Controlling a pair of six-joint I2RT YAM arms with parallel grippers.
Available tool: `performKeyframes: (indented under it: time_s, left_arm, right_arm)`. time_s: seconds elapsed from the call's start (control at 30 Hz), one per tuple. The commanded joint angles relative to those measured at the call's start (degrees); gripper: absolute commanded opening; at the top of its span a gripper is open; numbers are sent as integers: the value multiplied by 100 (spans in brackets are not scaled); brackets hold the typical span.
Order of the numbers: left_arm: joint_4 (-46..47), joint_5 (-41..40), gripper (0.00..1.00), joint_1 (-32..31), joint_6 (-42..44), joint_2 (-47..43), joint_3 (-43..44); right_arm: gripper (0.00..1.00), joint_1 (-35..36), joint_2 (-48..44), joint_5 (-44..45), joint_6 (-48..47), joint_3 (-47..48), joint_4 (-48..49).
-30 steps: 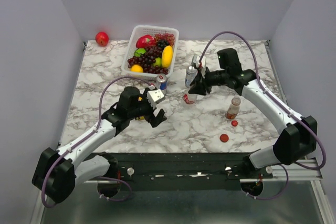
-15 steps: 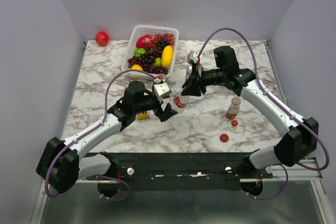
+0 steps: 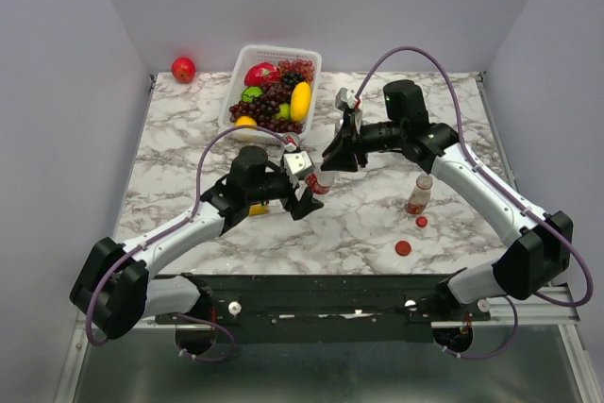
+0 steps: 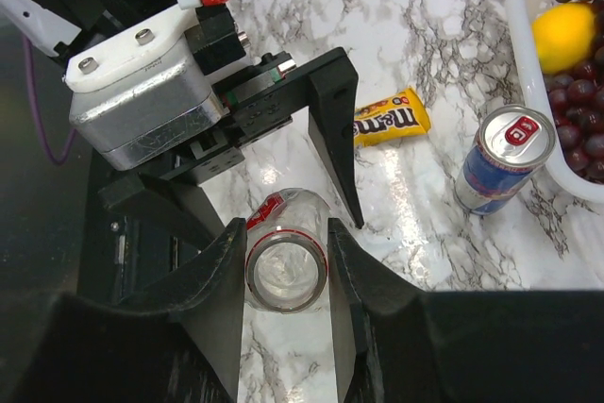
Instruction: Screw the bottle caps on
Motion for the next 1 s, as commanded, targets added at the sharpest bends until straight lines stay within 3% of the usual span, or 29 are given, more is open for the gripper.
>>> performKeyframes:
  time_s: [0.0, 0.2, 0.33, 0.5, 0.83, 0.97]
  left_arm:
    - [300, 161, 88, -29, 39, 73, 195]
    - [292, 389, 80, -29, -5, 117, 195]
    - [283, 311, 91, -38, -31, 134, 169]
    - [361, 258, 91, -38, -57, 240, 213]
    - [467, 442, 76, -38, -110, 310, 283]
    - [537, 451, 81, -38, -224, 301, 292]
  right_arm:
    - [19, 52, -4, -196, 108, 118, 131]
    - [19, 52, -3, -205, 151, 100, 193]
    - [19, 52, -12, -240, 186, 92, 237]
    - [19, 52, -4, -293, 222, 74, 246]
    - [19, 52, -21, -249, 239, 4, 290]
    - [19, 52, 5, -267, 266, -5, 316]
